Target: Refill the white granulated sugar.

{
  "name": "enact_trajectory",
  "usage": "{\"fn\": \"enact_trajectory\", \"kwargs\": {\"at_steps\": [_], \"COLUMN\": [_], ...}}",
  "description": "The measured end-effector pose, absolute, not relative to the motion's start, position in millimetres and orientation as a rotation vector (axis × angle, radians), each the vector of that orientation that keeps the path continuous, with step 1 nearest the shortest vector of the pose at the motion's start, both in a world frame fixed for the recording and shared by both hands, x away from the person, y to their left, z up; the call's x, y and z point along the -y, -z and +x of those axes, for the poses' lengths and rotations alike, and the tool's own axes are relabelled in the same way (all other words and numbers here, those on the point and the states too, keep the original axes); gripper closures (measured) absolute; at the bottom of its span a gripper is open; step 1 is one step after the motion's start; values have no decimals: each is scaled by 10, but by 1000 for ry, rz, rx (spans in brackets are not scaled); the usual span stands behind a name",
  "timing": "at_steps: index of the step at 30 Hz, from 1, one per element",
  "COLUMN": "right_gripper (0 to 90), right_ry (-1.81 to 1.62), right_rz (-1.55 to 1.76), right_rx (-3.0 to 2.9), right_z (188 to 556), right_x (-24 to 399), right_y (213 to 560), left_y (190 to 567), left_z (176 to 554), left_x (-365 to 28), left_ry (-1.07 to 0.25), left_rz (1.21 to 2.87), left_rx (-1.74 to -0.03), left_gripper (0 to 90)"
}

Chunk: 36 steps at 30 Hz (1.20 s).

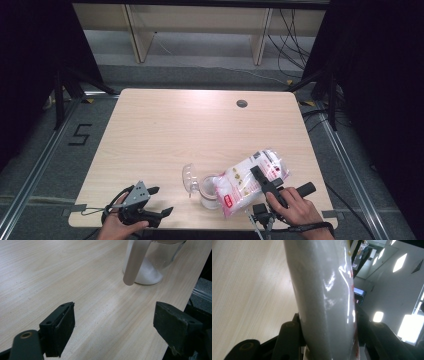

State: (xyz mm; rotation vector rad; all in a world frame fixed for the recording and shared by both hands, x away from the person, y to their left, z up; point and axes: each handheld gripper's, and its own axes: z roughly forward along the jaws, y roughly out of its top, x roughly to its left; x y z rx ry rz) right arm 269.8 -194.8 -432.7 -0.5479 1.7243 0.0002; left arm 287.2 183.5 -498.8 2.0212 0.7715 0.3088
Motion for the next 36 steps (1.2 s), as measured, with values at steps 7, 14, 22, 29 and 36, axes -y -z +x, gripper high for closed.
{"fn": "enact_trajectory", "kwargs": {"at_steps": [7,14,22,29,36], "right_gripper": [624,626,628,630,632], "right_ry": [-3,17,5,2,-5], "right_rz": [-550,-551,-580,-578,-552], "right_rx": [-1725,-1724,-1707,-1712,-1723], "right_z": [2700,2688,2706,2707,2702], "right_x": [1949,1946,1942,1947,1961], "right_y": [4327,4311,4303,4305,4314], "left_y": [4991,4991,4985,4987,5000], "left_z": [2872,2873,2882,2882,2871], "left_x": [-1831,-1834,-1842,-1836,-1821], "left_ry": [-307,-308,-319,-318,-311], "left_rz": [2020,2021,2030,2027,2018], "left_rx": [-774,-772,-749,-748,-774], "left_gripper": [174,174,174,175,175]}}
